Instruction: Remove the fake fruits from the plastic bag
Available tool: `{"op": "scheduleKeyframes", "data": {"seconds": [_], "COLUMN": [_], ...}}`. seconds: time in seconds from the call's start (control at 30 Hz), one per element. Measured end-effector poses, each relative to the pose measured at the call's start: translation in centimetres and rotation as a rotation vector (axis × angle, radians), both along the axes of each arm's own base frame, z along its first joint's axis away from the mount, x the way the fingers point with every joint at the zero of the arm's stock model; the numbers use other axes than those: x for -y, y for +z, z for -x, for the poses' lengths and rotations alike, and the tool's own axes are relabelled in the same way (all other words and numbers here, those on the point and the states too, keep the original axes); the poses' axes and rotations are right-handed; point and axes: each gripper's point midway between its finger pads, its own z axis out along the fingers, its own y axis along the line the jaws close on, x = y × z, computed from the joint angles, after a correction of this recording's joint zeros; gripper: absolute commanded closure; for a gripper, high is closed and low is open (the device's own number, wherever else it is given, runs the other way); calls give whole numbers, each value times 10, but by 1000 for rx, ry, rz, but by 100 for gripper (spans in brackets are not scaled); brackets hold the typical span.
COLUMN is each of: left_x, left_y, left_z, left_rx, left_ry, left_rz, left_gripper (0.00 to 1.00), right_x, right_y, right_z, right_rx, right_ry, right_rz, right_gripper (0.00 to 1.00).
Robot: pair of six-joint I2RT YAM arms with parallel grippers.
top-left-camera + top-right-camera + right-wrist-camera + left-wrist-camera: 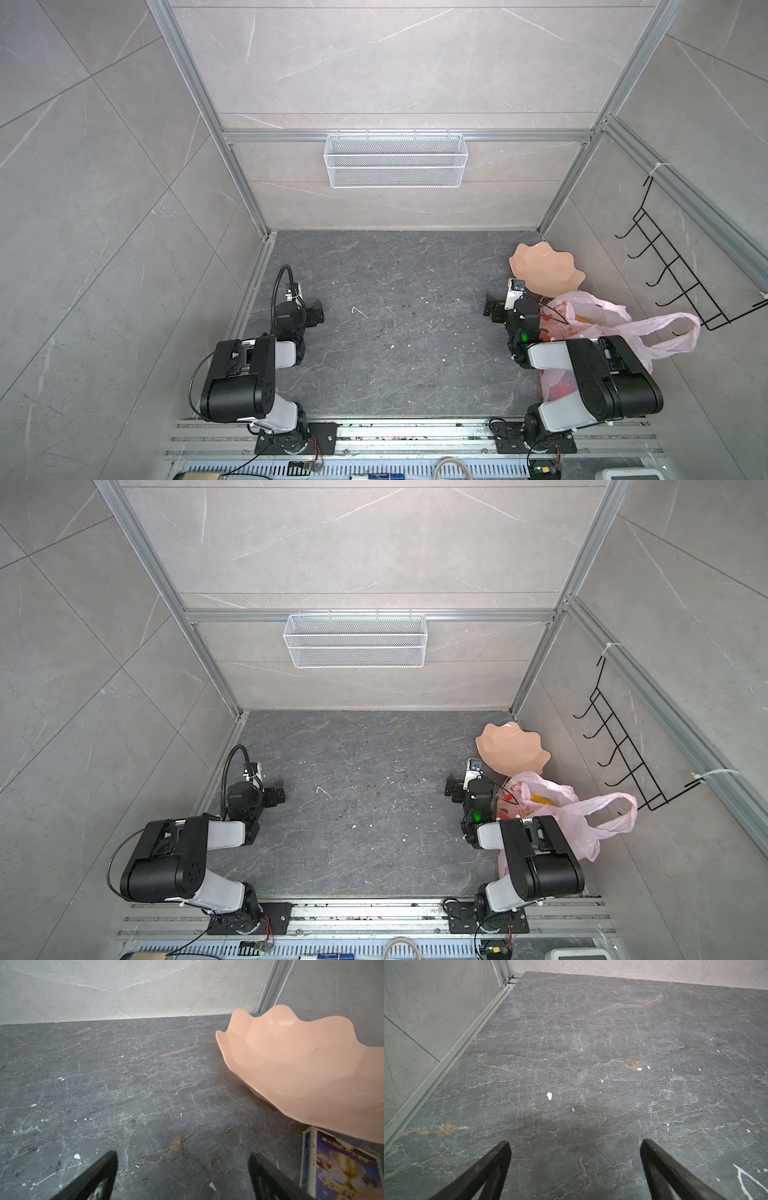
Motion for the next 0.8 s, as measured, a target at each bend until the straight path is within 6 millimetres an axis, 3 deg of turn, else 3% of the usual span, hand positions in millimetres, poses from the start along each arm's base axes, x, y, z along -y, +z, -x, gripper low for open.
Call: {"op": "scheduleKeyframes", "data": {"seconds": [0.7,0.8], "left_x": [3,8], "left_y": [0,8], "left_z": [0,1], "left_rx": [1,14], "left_ry": [-16,-29], "left_rz": [6,1], "left_gripper": [0,0], "right_x": [0,-4], "right_y": [0,3], "right_z": [0,0], "right_rx": [0,6], "right_ry": [3,24], "right_rz": [2,6], "right_gripper": [0,0]}}
